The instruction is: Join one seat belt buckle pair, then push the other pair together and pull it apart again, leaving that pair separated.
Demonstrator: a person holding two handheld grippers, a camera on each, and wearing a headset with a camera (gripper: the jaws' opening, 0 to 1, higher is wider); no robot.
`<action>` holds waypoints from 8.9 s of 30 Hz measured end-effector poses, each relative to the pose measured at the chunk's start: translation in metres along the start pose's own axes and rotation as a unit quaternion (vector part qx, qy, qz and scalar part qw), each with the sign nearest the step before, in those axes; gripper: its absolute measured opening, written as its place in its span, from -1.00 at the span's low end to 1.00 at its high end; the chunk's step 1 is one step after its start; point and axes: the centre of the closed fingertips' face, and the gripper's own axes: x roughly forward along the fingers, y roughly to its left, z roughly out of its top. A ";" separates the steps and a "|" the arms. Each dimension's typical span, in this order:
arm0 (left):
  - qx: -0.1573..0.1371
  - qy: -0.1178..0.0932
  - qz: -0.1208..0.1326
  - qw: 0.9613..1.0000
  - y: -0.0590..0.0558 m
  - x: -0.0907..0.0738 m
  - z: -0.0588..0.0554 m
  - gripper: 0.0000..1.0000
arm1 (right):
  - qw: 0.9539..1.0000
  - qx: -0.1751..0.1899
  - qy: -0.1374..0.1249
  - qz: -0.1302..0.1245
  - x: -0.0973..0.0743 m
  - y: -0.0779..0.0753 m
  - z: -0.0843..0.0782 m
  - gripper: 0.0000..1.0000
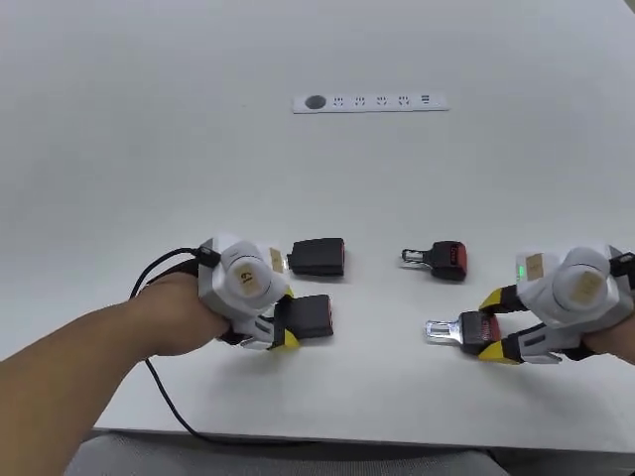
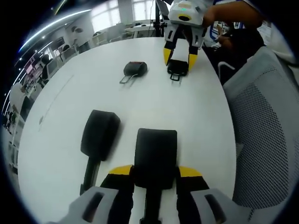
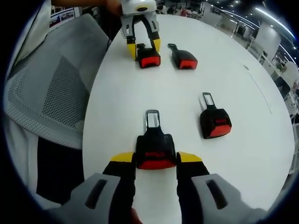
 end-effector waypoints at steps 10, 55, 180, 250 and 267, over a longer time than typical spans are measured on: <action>0.037 0.007 -0.012 0.999 -0.002 0.002 0.001 -0.33 | 1.000 -0.003 0.013 0.000 0.004 0.001 -0.003 -0.33; 0.062 0.011 -0.038 0.997 -0.001 0.003 0.000 -0.34 | 1.000 0.011 -0.002 -0.008 0.020 0.003 0.020 -0.34; 0.062 0.005 -0.049 0.997 0.000 0.004 0.001 -0.37 | 0.998 -0.040 -0.050 0.026 0.081 0.009 0.131 -0.38; 0.017 -0.019 -0.016 1.000 0.033 -0.019 0.036 -0.17 | 0.996 -0.006 -0.085 -0.009 0.043 -0.014 0.136 -0.30; 0.019 -0.029 0.000 0.999 0.078 -0.003 0.060 -0.17 | 0.996 0.031 -0.065 -0.051 0.014 -0.088 0.082 -0.32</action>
